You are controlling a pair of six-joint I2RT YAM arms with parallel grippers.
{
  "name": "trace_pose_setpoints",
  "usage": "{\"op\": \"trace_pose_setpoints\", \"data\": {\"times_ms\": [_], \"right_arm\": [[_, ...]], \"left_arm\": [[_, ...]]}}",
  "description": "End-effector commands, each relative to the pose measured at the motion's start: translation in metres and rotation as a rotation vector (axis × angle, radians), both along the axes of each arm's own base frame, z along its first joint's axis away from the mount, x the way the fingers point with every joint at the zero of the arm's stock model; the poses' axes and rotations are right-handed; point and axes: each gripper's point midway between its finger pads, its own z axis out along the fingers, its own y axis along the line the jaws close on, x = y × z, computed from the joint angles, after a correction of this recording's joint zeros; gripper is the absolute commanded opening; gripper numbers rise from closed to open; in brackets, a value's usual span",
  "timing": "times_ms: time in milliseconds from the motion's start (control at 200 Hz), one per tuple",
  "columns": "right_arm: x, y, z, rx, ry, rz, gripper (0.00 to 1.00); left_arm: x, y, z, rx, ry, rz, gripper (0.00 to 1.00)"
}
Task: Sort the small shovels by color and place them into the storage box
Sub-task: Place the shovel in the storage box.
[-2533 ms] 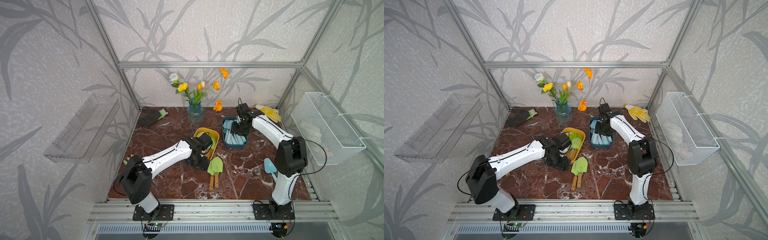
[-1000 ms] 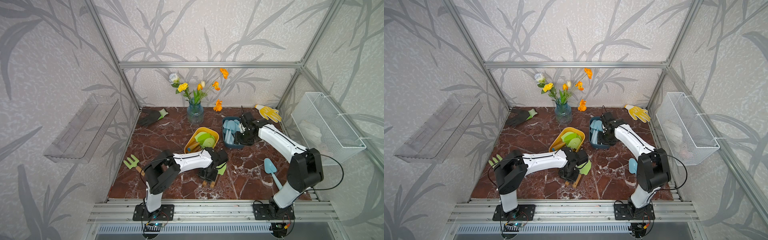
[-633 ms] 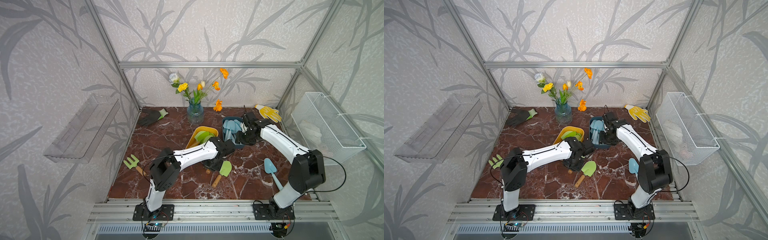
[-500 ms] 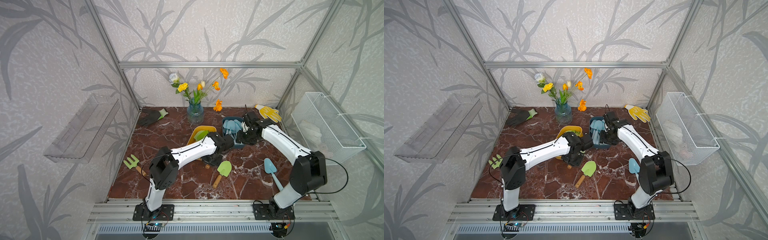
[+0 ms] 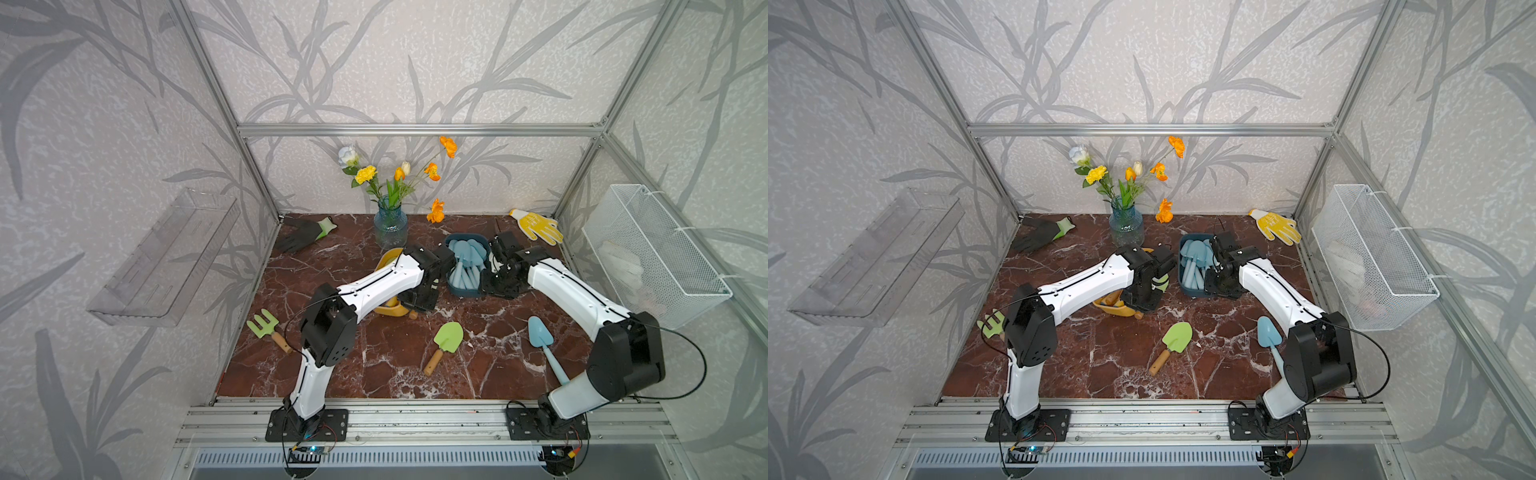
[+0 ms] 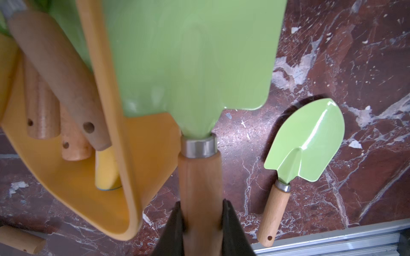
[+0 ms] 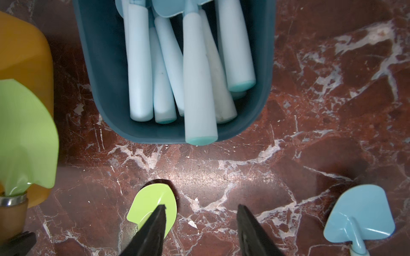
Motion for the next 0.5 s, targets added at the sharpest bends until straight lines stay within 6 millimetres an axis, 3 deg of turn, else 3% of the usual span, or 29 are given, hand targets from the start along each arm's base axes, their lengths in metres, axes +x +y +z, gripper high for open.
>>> {"op": "trace_pose_setpoints", "data": {"times_ms": [0, 290, 495], "right_arm": [[-0.003, -0.008, 0.009, -0.012, -0.032, -0.033, 0.53], [-0.009, -0.015, 0.009, -0.031, -0.034, -0.045, 0.53], [-0.015, -0.020, 0.006, -0.037, -0.026, -0.058, 0.53]], "left_arm": [[0.012, -0.013, 0.016, -0.051, -0.049, -0.037, 0.00], [0.019, -0.030, 0.009, -0.110, -0.025, -0.058, 0.00], [0.018, -0.045, -0.010, -0.139, 0.041, -0.082, 0.00]]}}
